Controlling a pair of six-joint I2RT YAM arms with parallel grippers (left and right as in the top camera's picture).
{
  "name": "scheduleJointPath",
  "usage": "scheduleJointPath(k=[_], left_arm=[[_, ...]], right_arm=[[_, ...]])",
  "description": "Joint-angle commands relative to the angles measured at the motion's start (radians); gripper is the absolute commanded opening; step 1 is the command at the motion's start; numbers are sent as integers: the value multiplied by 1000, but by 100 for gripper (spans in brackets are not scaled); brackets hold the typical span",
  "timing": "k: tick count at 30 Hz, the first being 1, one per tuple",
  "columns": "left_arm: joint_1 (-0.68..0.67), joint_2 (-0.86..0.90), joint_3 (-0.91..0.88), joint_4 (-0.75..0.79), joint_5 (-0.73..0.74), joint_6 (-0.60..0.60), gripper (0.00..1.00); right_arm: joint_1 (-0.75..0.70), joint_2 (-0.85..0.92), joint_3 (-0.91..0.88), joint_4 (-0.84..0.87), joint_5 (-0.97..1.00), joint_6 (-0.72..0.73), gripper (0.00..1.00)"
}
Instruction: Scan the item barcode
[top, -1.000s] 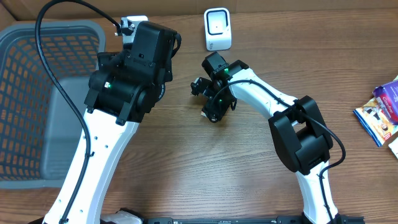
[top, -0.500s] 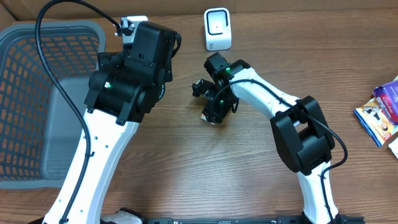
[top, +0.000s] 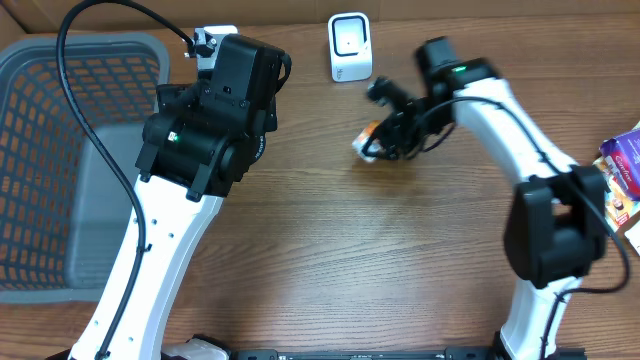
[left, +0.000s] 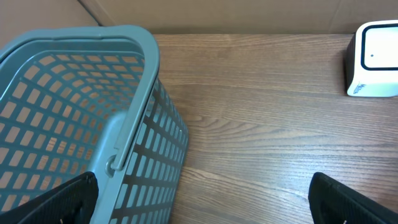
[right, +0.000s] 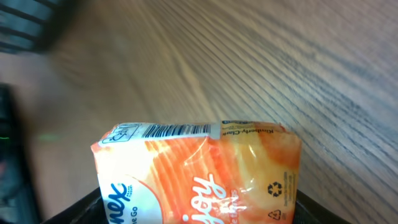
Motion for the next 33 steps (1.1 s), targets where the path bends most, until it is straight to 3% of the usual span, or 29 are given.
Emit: scheduleJointPath(k=[1,6,12,18,21,28,33], left_arm=[[4,8,-6,0,-13,19,100],[4,8,-6,0,-13,19,100],[4,8,-6,0,-13,19,100],[4,8,-6,0,-13,19,100],[4,8,-6,0,-13,19,100],[4,8,-6,0,-13,19,100],[4,8,-6,0,-13,19,100]], right_arm=[[-58,-98,-2,-33,-309,-160,69],[-126,-168,-2,-134,-527,-347,69],[-130,-228,-2,-273,-574,-627,70],[-130,-245,-2,-218,-676,-785,71],[-130,-245,-2,-120,-777,-784,81],[-129,-245,12,26,-831,-664,82],[-129,-245,12,26,-657,-477,89]])
